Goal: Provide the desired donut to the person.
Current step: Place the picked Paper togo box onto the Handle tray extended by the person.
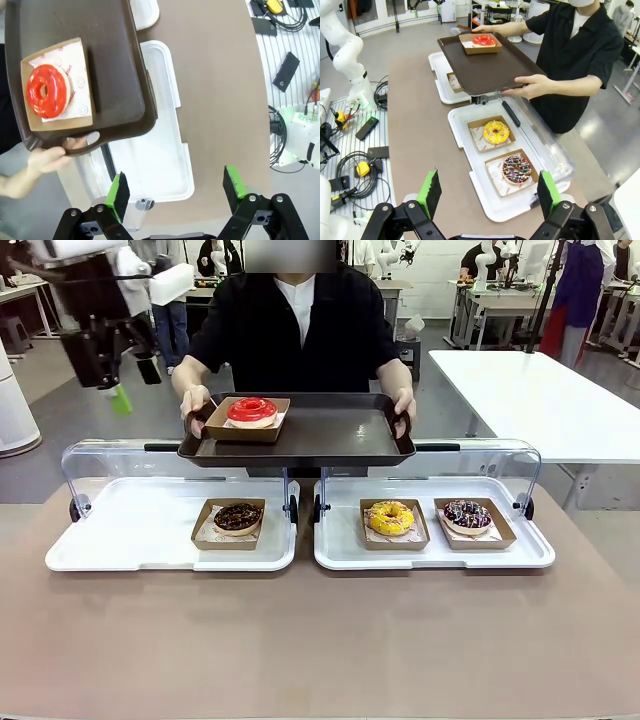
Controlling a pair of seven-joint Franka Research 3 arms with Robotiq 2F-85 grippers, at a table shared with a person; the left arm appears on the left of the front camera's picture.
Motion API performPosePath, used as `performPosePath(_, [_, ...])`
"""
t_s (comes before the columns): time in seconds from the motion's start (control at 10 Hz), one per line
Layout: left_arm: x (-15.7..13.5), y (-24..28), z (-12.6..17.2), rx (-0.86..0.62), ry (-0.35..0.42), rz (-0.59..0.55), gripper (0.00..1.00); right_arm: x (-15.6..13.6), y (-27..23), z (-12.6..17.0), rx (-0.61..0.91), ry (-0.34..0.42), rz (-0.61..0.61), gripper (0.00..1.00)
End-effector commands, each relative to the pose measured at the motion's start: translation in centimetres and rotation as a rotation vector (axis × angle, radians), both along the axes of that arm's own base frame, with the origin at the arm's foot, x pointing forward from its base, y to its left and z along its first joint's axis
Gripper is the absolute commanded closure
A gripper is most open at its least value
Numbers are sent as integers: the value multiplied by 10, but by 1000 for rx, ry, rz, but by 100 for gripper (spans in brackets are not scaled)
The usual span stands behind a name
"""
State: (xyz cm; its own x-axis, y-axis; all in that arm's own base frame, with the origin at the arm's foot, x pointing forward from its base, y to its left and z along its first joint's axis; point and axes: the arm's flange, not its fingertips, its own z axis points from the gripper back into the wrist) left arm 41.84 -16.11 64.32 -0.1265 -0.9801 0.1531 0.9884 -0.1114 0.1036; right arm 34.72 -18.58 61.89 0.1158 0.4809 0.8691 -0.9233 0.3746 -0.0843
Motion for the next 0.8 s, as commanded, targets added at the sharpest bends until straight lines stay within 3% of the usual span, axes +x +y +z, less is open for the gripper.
performPosePath(0.0, [-21, 10, -15, -50, -60, -8, 3, 0, 1, -1, 11, -9, 6, 0])
performPosePath(0.1, [0, 0, 0, 0, 0, 0, 3, 0, 1, -1, 11, -9, 6, 0])
performPosePath(0.7, [0, 0, 0, 0, 0, 0, 3, 0, 1, -1, 11, -9, 6, 0])
